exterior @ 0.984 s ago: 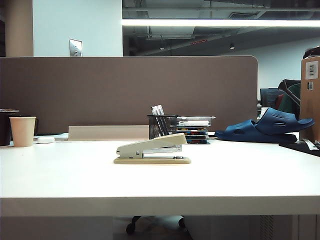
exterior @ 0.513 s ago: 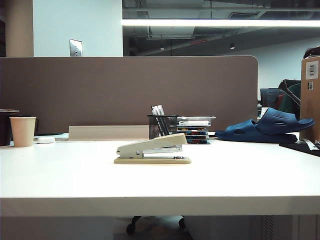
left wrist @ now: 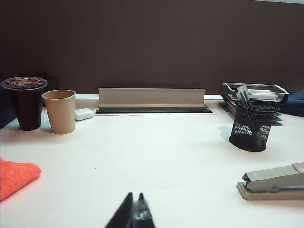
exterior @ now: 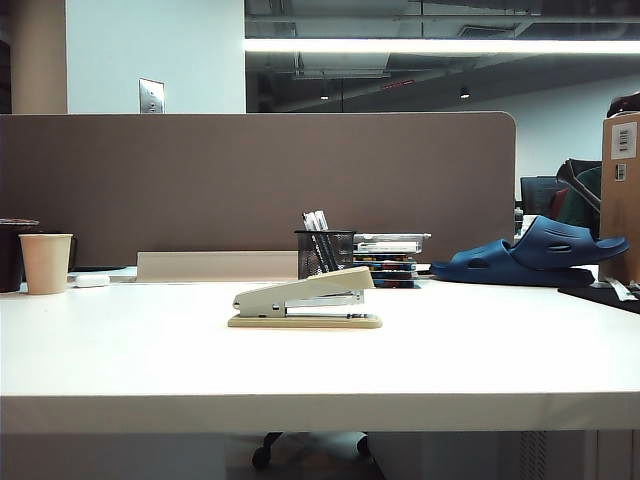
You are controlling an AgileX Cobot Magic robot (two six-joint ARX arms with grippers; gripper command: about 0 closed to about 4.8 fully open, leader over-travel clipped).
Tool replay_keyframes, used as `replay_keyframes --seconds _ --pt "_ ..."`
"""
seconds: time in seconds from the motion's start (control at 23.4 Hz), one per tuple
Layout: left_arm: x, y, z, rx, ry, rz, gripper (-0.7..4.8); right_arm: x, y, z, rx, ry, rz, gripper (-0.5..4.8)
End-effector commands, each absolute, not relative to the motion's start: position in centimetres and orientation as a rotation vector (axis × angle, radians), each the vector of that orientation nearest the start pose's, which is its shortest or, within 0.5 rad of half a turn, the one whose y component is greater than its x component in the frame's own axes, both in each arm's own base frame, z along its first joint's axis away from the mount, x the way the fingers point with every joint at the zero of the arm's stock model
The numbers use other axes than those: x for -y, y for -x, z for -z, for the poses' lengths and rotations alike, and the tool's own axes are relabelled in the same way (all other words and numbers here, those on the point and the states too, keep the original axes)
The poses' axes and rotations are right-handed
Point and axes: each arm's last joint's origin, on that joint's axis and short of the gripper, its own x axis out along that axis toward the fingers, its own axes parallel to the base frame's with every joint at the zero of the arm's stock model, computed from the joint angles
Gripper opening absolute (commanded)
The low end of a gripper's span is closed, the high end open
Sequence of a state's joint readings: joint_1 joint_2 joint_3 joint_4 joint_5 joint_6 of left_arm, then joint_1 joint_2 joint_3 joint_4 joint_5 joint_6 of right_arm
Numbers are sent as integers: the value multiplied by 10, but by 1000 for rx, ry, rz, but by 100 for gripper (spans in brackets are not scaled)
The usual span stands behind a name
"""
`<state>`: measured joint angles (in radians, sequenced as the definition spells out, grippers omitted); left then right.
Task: Press the stapler down.
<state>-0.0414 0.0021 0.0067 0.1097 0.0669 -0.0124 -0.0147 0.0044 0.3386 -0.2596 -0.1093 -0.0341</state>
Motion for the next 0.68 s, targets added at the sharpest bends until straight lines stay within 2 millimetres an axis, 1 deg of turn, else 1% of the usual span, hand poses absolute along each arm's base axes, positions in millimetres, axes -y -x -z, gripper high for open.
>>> replay_keyframes --seconds 0.04,0.21,0.3,0.43,0.68 --pt "6 -96 -178 128 7 107 -6 -2 -69 -241 85 34 -94 -9" --pt "6 -96 -178 129 7 109 -5 -2 -75 -233 121 39 -95 -9" --pt "6 -96 -178 129 7 109 -5 -2 -80 -224 144 41 -91 -9" --pt "6 -96 -178 128 7 109 -5 -1 -89 -204 156 39 -56 -9" --pt "6 -96 -178 128 7 109 -5 -1 -95 -182 155 39 -48 -9"
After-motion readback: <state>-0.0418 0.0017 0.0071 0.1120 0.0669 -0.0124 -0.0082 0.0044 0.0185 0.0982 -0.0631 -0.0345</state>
